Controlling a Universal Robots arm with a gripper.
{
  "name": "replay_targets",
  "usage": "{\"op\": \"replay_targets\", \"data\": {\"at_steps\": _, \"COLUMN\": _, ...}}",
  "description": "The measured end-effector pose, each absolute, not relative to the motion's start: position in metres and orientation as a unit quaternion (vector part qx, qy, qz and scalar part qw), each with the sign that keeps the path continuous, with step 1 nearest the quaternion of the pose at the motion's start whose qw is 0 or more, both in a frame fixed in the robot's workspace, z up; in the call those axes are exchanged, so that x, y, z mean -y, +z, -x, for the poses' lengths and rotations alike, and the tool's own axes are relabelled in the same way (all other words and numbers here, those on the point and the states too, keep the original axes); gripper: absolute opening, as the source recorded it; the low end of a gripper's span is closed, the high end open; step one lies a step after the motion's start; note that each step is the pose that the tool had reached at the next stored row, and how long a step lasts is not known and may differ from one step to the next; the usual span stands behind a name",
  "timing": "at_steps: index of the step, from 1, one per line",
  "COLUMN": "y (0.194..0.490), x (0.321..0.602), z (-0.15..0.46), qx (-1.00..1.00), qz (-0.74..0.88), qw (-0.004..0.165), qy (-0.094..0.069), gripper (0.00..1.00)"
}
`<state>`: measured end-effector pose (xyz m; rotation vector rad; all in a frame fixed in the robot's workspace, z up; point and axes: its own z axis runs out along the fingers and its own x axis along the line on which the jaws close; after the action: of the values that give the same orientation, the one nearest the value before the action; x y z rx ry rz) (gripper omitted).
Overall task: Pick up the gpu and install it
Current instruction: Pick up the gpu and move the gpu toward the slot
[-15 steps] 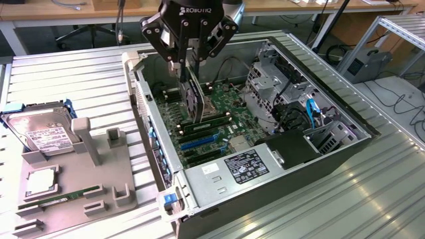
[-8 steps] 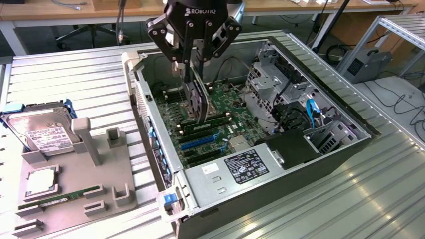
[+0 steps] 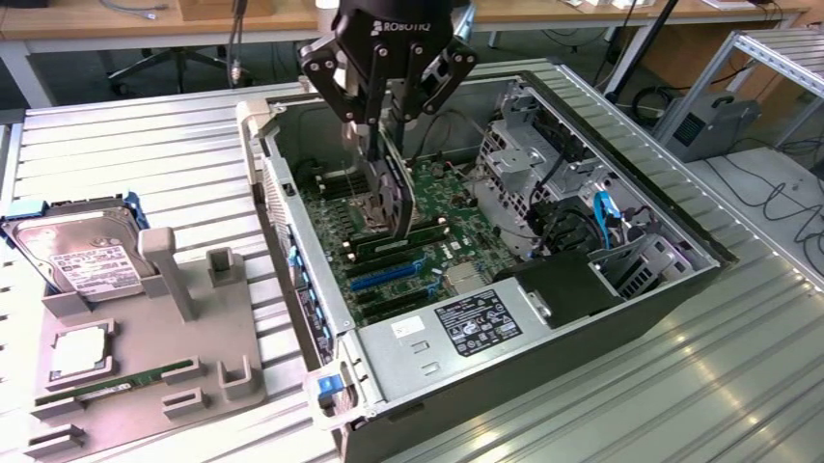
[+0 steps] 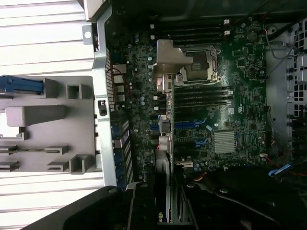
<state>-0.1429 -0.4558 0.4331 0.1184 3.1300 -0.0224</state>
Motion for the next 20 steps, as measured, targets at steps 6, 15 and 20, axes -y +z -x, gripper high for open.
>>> {"op": "replay_targets", "data": {"at_steps": 6, "y": 0.430, "x": 0.456, "z": 0.136, "qx": -0.999, "qz": -0.038, "qw": 0.005, "qy": -0.007, "gripper": 0.26}}
{"op": "replay_targets", "data": {"at_steps": 15, "y": 0.426, "x": 0.456, "z": 0.127, "qx": -0.999, "qz": -0.038, "qw": 0.005, "qy": -0.008, "gripper": 0.26}}
{"op": "replay_targets", "data": {"at_steps": 20, "y": 0.424, "x": 0.456, "z": 0.123, "qx": -0.999, "qz": -0.038, "qw": 0.005, "qy": -0.008, "gripper": 0.26}}
